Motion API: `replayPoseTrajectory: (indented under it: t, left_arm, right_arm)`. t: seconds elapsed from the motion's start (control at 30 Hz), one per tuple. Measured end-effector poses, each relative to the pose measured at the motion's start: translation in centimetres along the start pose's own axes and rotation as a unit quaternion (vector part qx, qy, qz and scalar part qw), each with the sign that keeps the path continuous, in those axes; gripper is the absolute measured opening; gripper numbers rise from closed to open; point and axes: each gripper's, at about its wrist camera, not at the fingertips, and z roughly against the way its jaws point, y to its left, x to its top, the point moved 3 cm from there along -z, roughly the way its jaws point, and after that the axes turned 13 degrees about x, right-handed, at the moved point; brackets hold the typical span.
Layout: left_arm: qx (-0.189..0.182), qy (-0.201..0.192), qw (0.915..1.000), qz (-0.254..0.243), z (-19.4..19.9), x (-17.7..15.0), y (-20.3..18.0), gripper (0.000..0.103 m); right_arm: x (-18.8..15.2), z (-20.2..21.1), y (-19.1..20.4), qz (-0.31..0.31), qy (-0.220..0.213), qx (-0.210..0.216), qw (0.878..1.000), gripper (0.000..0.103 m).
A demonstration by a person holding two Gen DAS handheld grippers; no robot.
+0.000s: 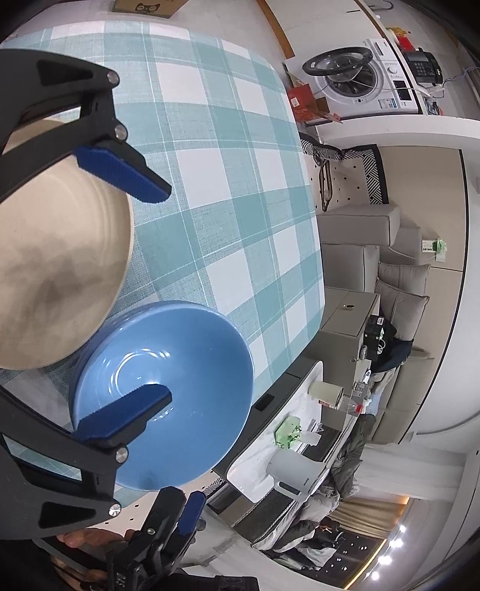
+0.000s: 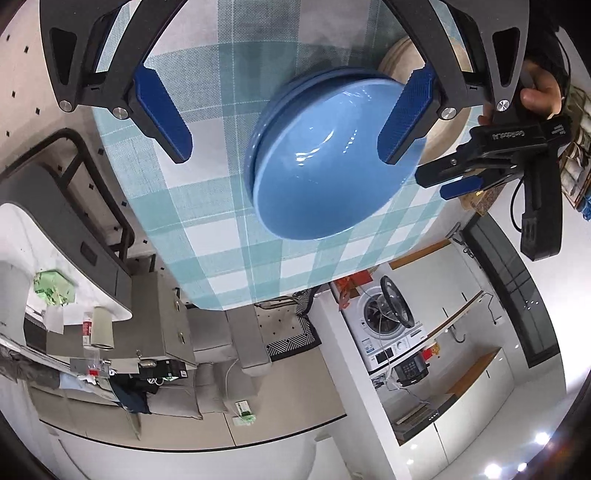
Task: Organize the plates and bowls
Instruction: 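Close both grippers on the rim of the stacked blue bowls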
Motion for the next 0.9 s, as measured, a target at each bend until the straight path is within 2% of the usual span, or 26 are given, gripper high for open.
replayPoseTrajectory:
  t: [0.13,0.3,0.53,0.63,0.9]
  left_arm:
    - [-0.002,-0.007,1.0000,0.004,0.1,-0.2,-0.1,0.099]
    - [-0.004,-0.005,1.0000,-0.001,-0.2,-0.4,-0.6,0.099]
    - [-0.004,-0.001,1.0000,0.001,-0.3,-0.4,-1.0,0.099]
    - [-0.004,0.001,1.0000,-0.003,-0.3,-0.4,-1.2,0.099]
    - [-0.003,0.002,1.0000,-0.008,-0.2,-0.4,-1.6,0.099]
  right_arm:
    - [-0.2,-0.2,-0.1,0.010,0.001,-0.007,1.000,0.102]
    - [-0.4,-0.5,0.1,0.000,0.002,0.034,0.999,0.102]
    - [-0.8,-1.6,-0.8,-0.028,0.018,0.036,0.999,0.102]
    - [-0.8,-1.4,-1.3,-0.053,0.014,0.065,0.996,0.102]
    - [-1.2,-2.6,-1.7,-0.053,0.040,0.025,0.997,0.102]
